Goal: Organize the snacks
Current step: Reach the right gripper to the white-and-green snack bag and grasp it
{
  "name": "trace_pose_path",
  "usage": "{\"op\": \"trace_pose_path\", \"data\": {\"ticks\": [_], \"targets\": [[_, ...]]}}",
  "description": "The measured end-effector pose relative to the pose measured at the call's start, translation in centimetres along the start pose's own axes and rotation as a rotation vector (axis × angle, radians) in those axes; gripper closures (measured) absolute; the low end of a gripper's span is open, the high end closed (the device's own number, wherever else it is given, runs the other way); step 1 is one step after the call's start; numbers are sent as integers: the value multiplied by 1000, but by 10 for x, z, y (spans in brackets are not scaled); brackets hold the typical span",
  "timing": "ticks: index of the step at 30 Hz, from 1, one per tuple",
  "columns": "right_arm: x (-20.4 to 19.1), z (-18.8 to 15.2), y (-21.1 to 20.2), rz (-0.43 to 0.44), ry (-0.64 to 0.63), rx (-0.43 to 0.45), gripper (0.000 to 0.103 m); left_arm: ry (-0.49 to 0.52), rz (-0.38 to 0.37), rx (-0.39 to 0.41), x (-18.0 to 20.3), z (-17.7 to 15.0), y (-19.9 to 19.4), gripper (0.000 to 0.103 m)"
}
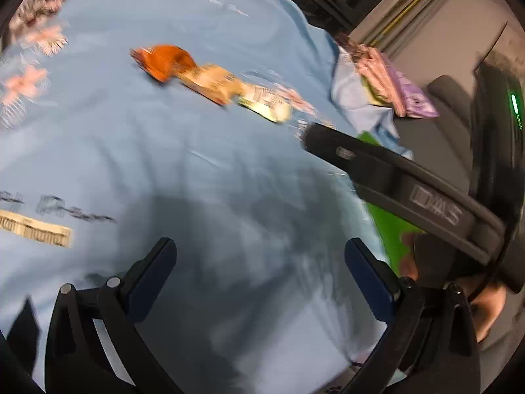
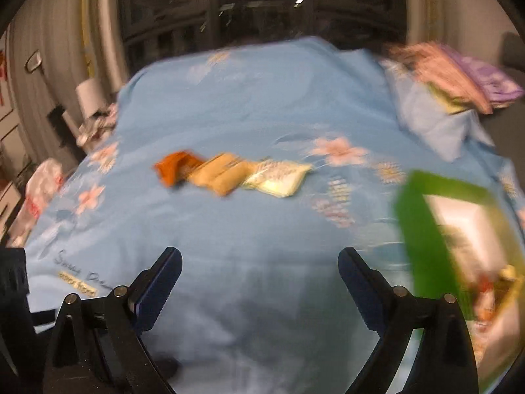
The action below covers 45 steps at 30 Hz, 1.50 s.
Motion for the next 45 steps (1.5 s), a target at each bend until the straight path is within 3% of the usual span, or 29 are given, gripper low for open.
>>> {"op": "trace_pose_path", "data": {"ticks": [3,5,7,10,12,16,17,19,22,23,25,28,30,32,35,37,39,41,45], "targets": [[-27,8,17,-40,-76,11,7,-39,66,27,-18,3,-10,1],[-43,14,29,-27,-102,1,7,-126,73,24,-41,4,-10,1],[-50,23,42,-34,-77,-9,7,-260,33,10,-61,3,-11,1],[-65,42,66,56,-10,-44,7,-388,-97,33,-76,9,-26,1],[-67,57,84,73,21,-63,7,-411,-94,60,-86,15,-37,1],[-36,88,122,-83,88,-83,7,-407,39,125,-117,23,-60,1],[-32,93,131,-89,99,-100,7,-416,53,131,-122,22,-63,1],[-18,101,163,-103,120,-168,3,-428,65,118,-130,18,-63,1],[10,92,203,-199,215,-275,0,-412,82,62,-132,14,-52,1],[14,93,204,-152,277,-232,0,-403,83,59,-131,14,-52,1],[14,86,200,-148,284,-199,0,-380,84,58,-131,17,-51,1],[-16,62,188,-36,82,-270,0,-364,101,58,-128,20,-47,1],[-24,41,179,-86,-48,-319,1,-371,90,58,-125,22,-40,1],[-32,24,169,-146,-169,-296,3,-383,68,49,-121,19,-36,1],[-34,12,146,-78,-133,-262,18,-338,87,52,-111,14,-36,1],[-33,1,130,-55,-172,-250,39,-294,121,47,-106,12,-35,1],[-31,-8,115,-15,-179,-257,54,-280,139,40,-105,11,-33,1],[-33,-21,96,82,-166,-269,60,-285,136,41,-106,10,-32,1],[-36,-56,59,164,-204,-250,61,-302,113,41,-105,10,-32,1]]}}
Point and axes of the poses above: each gripper's, at about its wrist camera, not at the fingertips, and y roughly the way its jaws point, x to its right, z to its top, the point moved 9 cm from there along y, roughly the way its jaws point, and after that the axes turned 7 degrees about y, right-handed, at the moved point
